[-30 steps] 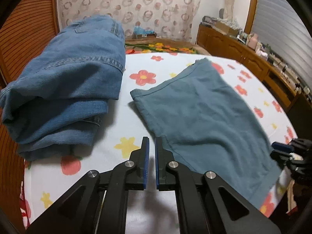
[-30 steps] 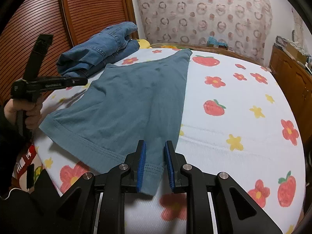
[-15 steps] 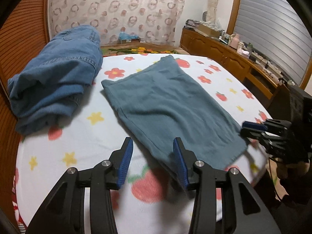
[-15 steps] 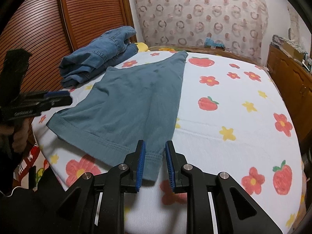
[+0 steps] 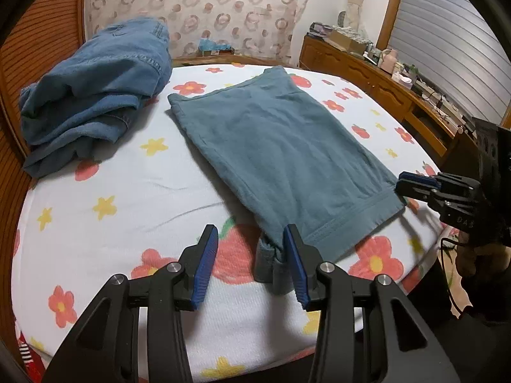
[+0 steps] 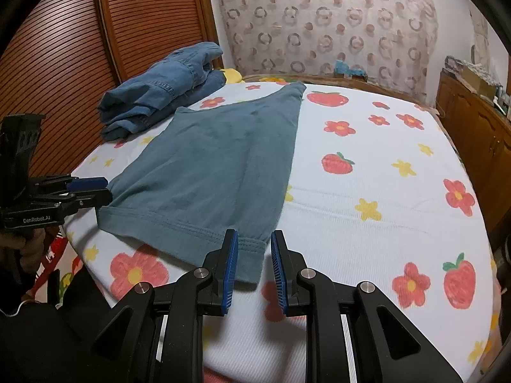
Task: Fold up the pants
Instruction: 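Grasp the hem corner of the folded shorts with the left gripper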
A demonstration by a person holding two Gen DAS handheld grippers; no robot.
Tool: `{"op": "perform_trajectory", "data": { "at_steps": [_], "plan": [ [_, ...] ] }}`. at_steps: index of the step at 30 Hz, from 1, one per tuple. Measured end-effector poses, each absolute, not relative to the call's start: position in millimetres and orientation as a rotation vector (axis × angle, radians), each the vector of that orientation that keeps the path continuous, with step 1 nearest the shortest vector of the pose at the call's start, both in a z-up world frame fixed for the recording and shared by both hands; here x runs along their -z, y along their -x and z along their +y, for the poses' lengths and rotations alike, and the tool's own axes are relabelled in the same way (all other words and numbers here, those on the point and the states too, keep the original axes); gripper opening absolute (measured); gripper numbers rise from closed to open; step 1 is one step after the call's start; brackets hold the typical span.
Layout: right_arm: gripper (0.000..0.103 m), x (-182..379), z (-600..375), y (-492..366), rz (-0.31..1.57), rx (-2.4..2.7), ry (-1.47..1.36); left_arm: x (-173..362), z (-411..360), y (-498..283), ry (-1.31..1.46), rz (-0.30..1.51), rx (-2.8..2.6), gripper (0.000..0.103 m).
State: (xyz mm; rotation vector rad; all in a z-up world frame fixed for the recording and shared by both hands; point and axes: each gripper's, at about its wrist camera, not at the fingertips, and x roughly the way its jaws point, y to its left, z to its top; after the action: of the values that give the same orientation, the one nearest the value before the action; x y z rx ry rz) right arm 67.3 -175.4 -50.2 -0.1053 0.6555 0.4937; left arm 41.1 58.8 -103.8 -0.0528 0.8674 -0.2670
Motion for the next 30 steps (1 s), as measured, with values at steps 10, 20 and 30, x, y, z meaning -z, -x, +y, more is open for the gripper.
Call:
{"op": "perform_trajectory", "data": {
  "at_steps": [10,20,30],
  "plan": [
    [0.022,55,-182,-64,0.669,-0.505,0.091,104,55,-25,0.098,0.855,0.336,0.042],
    [0.030,58,-185,-63,0.681,-0.512,0.079,113,56,-32,0.126,0.869,0.358,0.023],
    [0.030,58,-184,-61,0.682,-0.528,0.084,90,50,-18,0.110,0.841,0.395,0.015]
  ]
}}
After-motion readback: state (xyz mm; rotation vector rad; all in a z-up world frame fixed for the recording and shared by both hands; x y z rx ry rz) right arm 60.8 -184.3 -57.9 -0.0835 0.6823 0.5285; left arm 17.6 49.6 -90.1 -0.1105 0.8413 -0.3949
